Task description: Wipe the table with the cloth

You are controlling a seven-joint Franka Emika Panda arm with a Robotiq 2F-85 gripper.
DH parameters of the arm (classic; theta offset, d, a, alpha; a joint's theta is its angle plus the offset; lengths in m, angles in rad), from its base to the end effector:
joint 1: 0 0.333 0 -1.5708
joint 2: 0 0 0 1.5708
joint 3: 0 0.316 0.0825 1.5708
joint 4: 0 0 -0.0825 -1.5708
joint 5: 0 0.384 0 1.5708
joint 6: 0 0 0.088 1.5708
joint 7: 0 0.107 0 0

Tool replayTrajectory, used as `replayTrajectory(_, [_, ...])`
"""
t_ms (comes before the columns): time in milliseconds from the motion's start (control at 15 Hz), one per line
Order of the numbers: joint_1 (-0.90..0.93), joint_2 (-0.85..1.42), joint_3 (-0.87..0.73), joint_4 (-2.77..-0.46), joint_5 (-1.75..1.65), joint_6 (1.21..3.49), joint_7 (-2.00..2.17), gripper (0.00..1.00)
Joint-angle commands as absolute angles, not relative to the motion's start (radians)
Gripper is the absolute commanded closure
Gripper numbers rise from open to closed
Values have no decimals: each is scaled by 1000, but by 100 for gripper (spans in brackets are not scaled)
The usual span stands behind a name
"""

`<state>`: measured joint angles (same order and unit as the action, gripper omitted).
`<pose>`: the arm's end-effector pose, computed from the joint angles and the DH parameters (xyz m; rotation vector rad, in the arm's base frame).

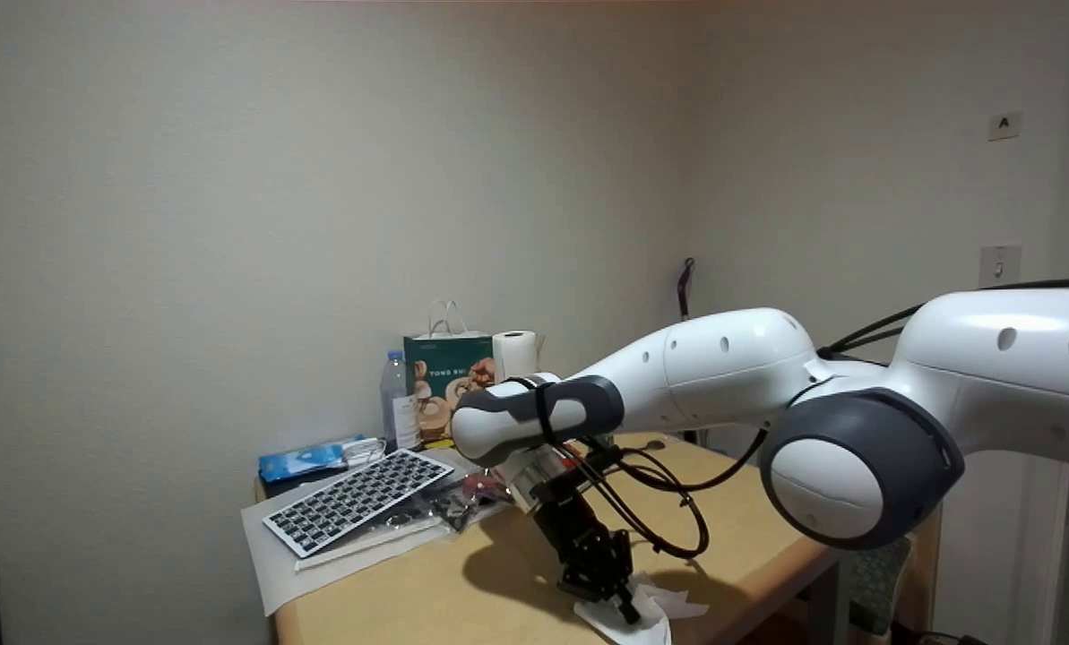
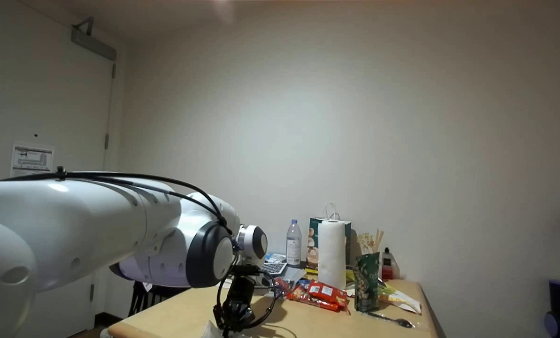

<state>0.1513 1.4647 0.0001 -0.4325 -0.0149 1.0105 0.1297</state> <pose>0.6783 0.1014 0.1036 2.7221 0.0268 -1.2769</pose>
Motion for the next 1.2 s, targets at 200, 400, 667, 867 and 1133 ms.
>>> replayTrajectory(200, [-65, 1464, 9, -499, 85, 1075, 232, 100])
replayTrajectory(400, [-149, 1464, 34, -496, 169, 1097, 281, 100])
replayTrajectory(667, [-185, 1464, 72, -481, 279, 1183, 375, 100])
replayTrajectory(867, [-133, 1483, 70, -434, 269, 1215, 400, 100])
replayTrajectory(1133, [-42, 1482, 62, -414, 242, 1248, 444, 100])
